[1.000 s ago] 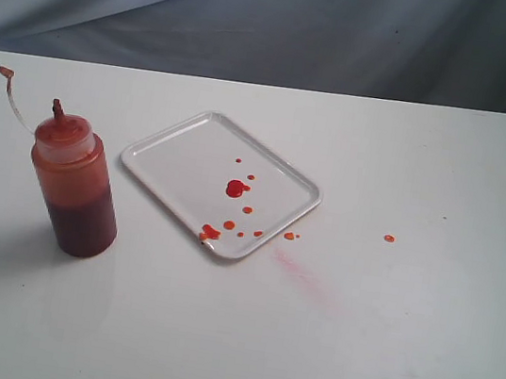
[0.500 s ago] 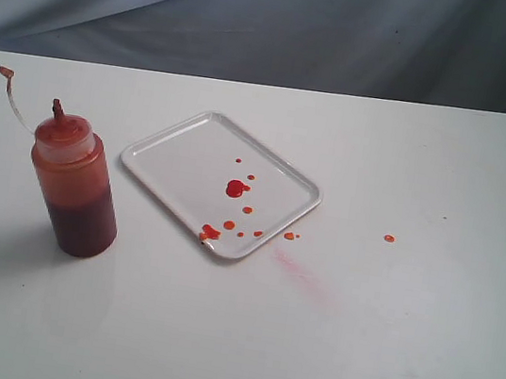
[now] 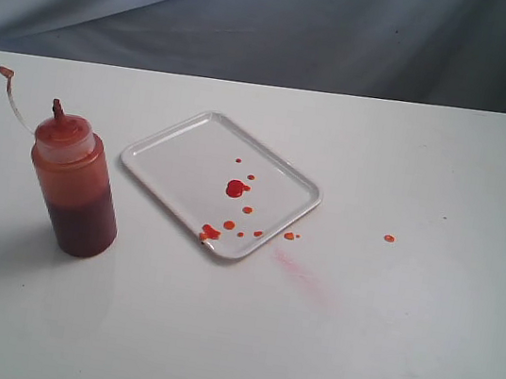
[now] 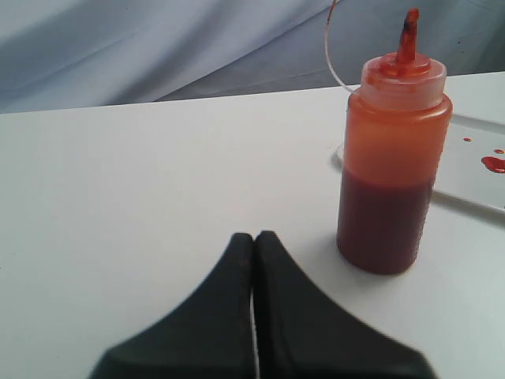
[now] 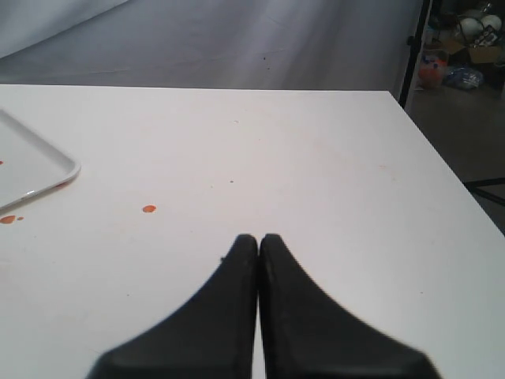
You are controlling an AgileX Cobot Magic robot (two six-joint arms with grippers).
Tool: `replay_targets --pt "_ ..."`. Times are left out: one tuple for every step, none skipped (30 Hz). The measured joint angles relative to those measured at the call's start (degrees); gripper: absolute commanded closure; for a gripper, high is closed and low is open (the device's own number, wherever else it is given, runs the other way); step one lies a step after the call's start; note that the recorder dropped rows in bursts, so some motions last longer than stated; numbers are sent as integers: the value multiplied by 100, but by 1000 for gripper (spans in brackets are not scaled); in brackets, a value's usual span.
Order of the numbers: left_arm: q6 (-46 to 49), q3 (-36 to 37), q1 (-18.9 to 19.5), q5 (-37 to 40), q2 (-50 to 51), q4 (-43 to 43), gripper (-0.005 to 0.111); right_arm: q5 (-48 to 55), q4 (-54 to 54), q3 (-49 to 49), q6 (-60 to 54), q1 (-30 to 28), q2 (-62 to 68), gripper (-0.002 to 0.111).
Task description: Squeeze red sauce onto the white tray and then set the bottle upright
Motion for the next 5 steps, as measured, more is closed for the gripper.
replay_targets --pt "0 0 0 0 0 0 107 0 0 0 0 0 0 108" --pt "0 0 0 0 0 0 107 0 0 0 0 0 0 108" --pt "0 0 0 0 0 0 107 0 0 0 0 0 0 108" --pt "0 0 0 0 0 0 107 0 0 0 0 0 0 108" --pt "0 0 0 0 0 0 107 0 0 0 0 0 0 108"
